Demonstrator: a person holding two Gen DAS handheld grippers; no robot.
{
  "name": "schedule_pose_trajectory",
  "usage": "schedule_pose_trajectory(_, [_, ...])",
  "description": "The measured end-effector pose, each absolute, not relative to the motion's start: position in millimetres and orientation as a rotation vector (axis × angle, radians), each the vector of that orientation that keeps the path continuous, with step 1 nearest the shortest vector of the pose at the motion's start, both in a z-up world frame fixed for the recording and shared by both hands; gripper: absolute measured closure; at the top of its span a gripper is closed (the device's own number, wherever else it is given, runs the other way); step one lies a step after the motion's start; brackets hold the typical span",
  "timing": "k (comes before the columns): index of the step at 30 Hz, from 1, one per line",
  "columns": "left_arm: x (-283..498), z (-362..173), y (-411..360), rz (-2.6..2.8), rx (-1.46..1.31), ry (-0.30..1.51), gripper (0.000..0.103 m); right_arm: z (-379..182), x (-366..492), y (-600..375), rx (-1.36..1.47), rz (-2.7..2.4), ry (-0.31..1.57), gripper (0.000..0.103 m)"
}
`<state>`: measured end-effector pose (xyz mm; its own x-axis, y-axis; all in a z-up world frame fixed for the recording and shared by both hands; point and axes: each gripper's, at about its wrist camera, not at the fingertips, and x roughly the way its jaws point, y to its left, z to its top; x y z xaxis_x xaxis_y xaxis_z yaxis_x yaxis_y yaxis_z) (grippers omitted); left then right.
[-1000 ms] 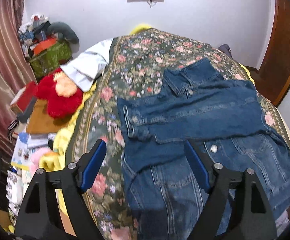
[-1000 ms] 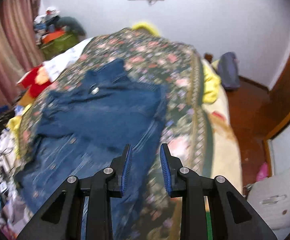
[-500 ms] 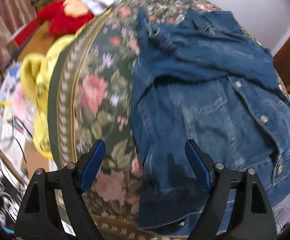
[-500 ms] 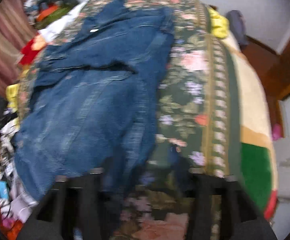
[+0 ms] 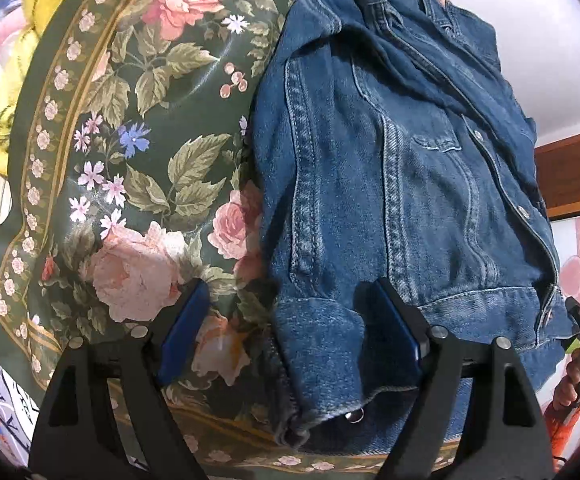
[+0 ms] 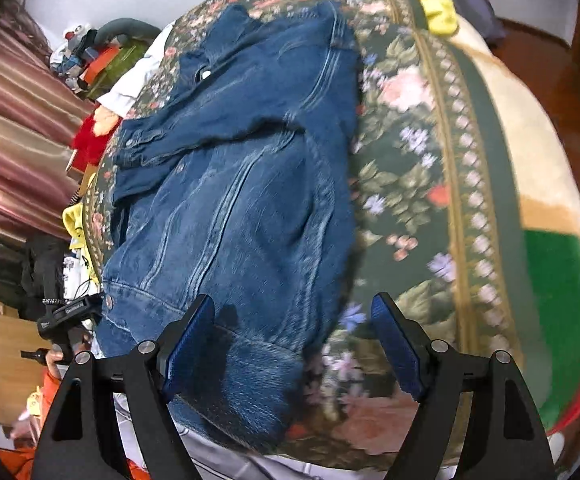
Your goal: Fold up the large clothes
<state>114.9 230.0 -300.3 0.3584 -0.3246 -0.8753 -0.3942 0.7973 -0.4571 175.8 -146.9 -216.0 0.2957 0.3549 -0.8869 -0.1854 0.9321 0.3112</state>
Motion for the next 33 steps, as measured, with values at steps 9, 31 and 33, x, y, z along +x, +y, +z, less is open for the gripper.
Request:
schedule_pose_trajectory(9, [119.3,-271.6,203.6,0.02,-0.576,1.211,0.073,-213.9,169.3,-125.3,0.089,0.418,1.135,0.068])
schedule_pose_trajectory(31, [210.8,-117.8,192.3,0.066,-0.242,0.804,0.089,-125.0,266.5,-82.4,0.043,0.482,0.84,0.086])
schedule_pose_trajectory(33, [233.2,-116.0,202.5,0.084,-0.258,0.79,0.089,-125.8,290.0,-77.4,0.03,0.453,0.835,0.086])
